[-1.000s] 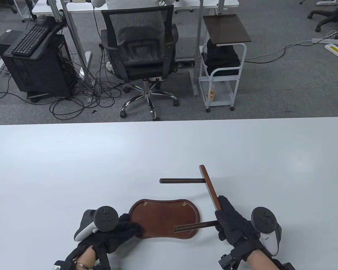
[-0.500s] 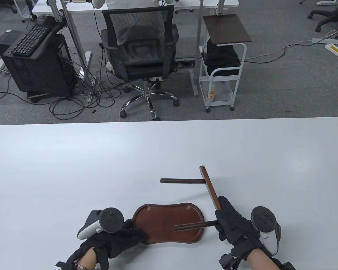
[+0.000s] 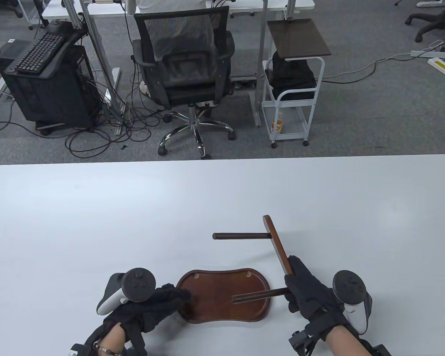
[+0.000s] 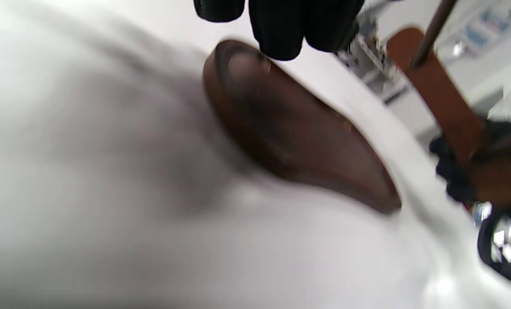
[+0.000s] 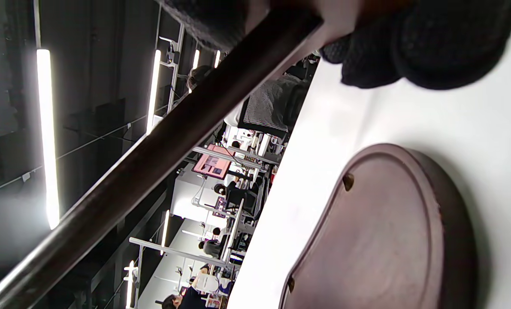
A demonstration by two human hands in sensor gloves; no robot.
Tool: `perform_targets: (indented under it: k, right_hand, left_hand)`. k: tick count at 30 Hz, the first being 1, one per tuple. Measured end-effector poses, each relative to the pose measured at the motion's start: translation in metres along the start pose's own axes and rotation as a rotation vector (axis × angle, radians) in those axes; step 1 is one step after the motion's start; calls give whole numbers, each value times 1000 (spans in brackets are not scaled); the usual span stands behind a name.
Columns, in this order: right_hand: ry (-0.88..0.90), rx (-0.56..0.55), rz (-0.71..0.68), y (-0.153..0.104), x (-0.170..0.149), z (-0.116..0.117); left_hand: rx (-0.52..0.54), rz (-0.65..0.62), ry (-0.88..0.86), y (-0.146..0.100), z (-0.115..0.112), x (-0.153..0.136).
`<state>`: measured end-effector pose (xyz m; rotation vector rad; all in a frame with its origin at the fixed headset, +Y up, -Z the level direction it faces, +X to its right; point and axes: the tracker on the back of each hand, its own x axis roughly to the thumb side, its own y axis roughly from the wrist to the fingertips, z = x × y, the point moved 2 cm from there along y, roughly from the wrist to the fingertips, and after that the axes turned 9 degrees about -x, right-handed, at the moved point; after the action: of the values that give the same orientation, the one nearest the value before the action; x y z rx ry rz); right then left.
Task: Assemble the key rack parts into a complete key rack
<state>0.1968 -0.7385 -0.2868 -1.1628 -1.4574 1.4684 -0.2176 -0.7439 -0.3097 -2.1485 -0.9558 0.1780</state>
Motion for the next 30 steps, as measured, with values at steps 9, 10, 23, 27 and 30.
perform_targets:
  k: [9, 10, 23, 27, 30]
  right_hand:
    - [-64, 76, -138, 19, 38, 5]
    - [-74, 91, -160, 22, 44, 5]
    - [-183, 172, -300, 45, 68, 20]
    - [-231, 209, -291, 44, 57, 25]
    - [-248, 232, -291, 44, 52, 30]
  left_hand:
    - [270, -110, -274, 19, 52, 45]
    - [283, -141, -348, 22, 54, 48]
    - [-183, -306, -1041, 55, 5, 27]
    - [-286, -311, -1125, 65, -12, 29]
    - [-326, -324, -1199, 70, -21, 30]
